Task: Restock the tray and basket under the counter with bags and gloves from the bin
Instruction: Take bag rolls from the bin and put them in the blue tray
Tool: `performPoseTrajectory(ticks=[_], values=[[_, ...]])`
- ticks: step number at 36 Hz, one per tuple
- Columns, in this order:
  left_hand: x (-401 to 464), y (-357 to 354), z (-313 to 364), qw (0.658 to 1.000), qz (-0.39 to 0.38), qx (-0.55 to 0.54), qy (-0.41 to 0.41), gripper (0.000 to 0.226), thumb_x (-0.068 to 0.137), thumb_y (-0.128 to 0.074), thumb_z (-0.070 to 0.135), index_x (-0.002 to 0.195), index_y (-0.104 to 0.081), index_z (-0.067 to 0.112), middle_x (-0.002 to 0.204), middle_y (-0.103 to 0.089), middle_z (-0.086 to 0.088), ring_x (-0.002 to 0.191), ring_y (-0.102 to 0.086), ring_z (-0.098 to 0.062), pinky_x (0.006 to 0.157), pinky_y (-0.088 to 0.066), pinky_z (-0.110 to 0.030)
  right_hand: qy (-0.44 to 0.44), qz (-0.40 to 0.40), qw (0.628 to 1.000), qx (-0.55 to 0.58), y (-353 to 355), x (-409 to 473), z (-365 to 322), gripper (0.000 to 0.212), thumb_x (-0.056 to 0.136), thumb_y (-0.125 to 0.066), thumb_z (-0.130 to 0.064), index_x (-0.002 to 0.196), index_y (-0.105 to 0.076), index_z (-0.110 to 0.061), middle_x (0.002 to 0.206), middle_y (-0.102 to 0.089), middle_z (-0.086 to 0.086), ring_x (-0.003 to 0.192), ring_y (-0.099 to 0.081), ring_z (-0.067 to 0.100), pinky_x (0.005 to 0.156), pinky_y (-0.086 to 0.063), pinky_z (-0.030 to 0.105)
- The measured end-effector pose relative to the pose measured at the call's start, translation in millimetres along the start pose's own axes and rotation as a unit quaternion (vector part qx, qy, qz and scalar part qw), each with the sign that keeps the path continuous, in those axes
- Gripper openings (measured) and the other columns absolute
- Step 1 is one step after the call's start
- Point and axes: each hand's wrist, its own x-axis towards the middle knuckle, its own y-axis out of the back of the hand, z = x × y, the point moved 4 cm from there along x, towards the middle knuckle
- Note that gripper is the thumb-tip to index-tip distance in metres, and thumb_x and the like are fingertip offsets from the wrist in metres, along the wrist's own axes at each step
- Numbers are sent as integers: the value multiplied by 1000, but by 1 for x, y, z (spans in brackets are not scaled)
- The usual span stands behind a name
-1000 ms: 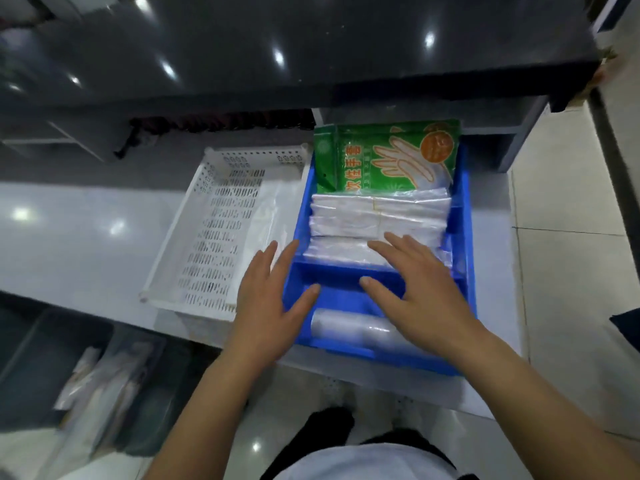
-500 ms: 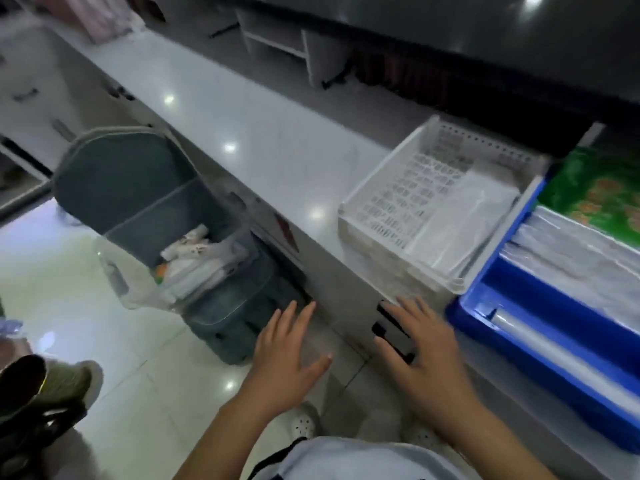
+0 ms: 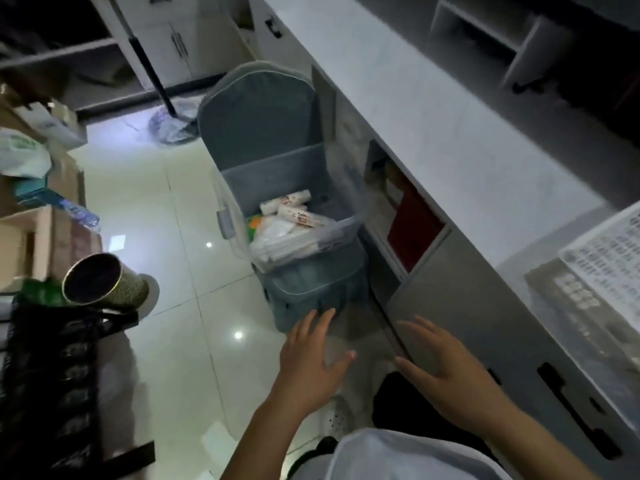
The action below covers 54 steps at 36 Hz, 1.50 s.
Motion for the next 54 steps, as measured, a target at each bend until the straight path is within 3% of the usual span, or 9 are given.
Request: performPoseTrajectory(ticks=[7, 12, 16, 24, 28, 33, 42, 49, 54], values=[[46, 20, -29, 998, -32, -30, 50, 80, 89, -51, 62, 154, -10, 42, 165, -3, 9, 151, -3, -14, 122, -13, -42, 8, -58, 998, -15, -4, 86, -26, 59, 90, -56, -55, 145, -40, -39, 157, -31, -13, 144, -27, 6, 110, -29, 24], [99, 69, -52, 996, -5, -19, 89, 79, 90, -56, 57, 153, -11, 44, 164, -8, 12, 148, -8, -11, 117, -12, -30, 38, -68, 997, 20, -1, 179, -52, 61, 90, -59, -51, 145, -43, -33, 157, -34, -7, 144, -28, 9, 114, -28, 28], [146, 113, -61, 990, -11, -10, 140, 78, 90, -57, 55, 153, -14, 41, 165, -7, 9, 150, -8, -14, 119, -14, -34, 53, -72, 995, 40, 13, 258, -78, 59, 90, -63, -46, 143, -45, -30, 154, -39, -4, 143, -31, 11, 112, -26, 26], [244, 173, -68, 989, 0, -26, 148, 73, 91, -62, 47, 152, -24, 39, 163, -17, 7, 147, -15, -11, 119, -15, -30, 39, -157, 985, 58, 14, 379, -107, 57, 91, -64, -38, 143, -46, -22, 150, -44, -3, 135, -42, 14, 105, -30, 21], [293, 171, -92, 984, -11, -34, 174, 73, 90, -64, 43, 153, -28, 30, 160, -26, 1, 146, -24, -19, 120, -23, -41, -1, -203, 978, 47, 6, 422, -109, 56, 89, -65, -42, 140, -48, -25, 148, -46, -2, 128, -50, 17, 102, -39, 27], [362, 145, -142, 971, -68, -35, 225, 76, 88, -65, 42, 153, -28, 24, 157, -33, -7, 141, -32, -28, 114, -31, -44, -20, -192, 980, 40, -7, 458, -101, 54, 88, -65, -45, 138, -50, -30, 147, -48, -3, 130, -48, 16, 95, -35, 21], [492, 94, -220, 960, -137, 91, 228, 81, 89, -56, 41, 156, -15, 25, 163, -19, -10, 144, -25, -34, 114, -28, -48, -136, -184, 973, 30, -76, 526, -55, 60, 84, -71, -32, 139, -51, -17, 142, -52, 8, 129, -49, 24, 102, -38, 26], [547, 85, -256, 974, -83, 134, 162, 84, 90, -60, 29, 157, -9, 21, 165, -4, -11, 151, -6, -35, 120, -13, -52, -147, -153, 975, -68, -131, 604, -25, 67, 84, -69, -33, 143, -44, -15, 144, -47, 14, 130, -46, 34, 104, -41, 48], [562, 75, -268, 984, -61, 107, 130, 85, 89, -63, 28, 157, -12, 24, 166, -4, -7, 150, -9, -32, 120, -14, -50, -127, -135, 965, -184, -160, 656, -20, 62, 85, -64, -28, 142, -40, -17, 139, -50, 12, 127, -46, 33, 105, -38, 46]])
